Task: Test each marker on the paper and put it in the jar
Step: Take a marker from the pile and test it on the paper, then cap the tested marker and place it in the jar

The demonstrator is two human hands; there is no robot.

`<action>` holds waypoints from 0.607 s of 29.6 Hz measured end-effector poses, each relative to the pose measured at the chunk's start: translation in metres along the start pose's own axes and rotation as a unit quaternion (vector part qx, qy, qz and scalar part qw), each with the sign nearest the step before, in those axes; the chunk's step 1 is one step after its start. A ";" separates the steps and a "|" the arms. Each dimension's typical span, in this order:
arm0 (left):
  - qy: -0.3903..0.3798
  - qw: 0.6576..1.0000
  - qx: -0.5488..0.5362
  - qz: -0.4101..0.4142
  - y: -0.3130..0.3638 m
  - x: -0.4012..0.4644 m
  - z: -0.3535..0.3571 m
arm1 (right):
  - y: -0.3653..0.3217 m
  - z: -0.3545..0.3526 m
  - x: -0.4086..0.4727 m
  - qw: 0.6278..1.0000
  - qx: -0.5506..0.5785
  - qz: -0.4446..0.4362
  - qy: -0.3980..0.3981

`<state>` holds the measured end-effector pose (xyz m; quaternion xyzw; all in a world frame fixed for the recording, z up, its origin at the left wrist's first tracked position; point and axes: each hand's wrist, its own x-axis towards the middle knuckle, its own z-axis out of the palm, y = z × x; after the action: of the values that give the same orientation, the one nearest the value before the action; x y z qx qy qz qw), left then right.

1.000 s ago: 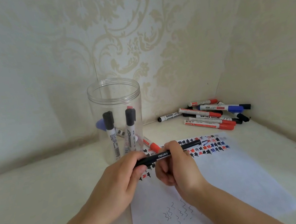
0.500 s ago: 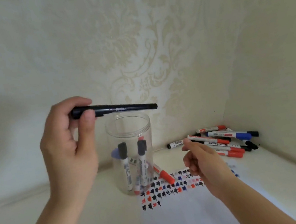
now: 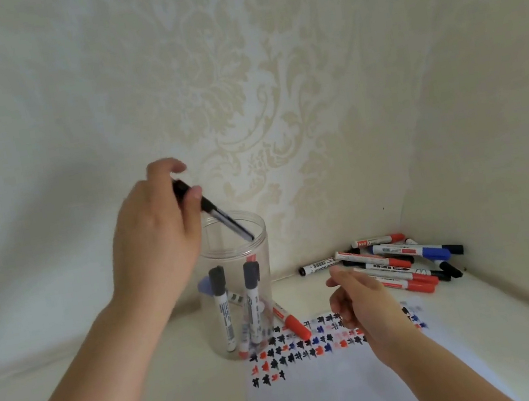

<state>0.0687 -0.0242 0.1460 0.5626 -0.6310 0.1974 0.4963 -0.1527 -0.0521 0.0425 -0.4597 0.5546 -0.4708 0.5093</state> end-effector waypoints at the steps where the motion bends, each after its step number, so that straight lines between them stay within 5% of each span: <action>1: -0.043 0.999 0.013 0.013 0.000 -0.003 0.005 | 0.000 0.001 0.001 1.000 -0.005 0.000 -0.001; 7: -0.194 0.980 0.019 0.034 0.001 -0.014 0.020 | 0.008 0.005 0.006 0.999 -0.033 0.001 -0.012; 14: -0.112 0.988 -0.079 0.074 0.017 -0.026 0.018 | 0.014 -0.010 0.013 0.996 -0.089 0.001 -0.009; 18: -0.178 0.968 -0.162 0.077 0.042 -0.043 0.030 | 0.014 -0.038 0.027 0.971 -0.233 -0.042 0.022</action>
<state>0.0127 -0.0141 0.1100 0.4507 -0.7740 0.0265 0.4438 -0.1928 -0.0748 0.0269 -0.5782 0.6400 -0.3598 0.3559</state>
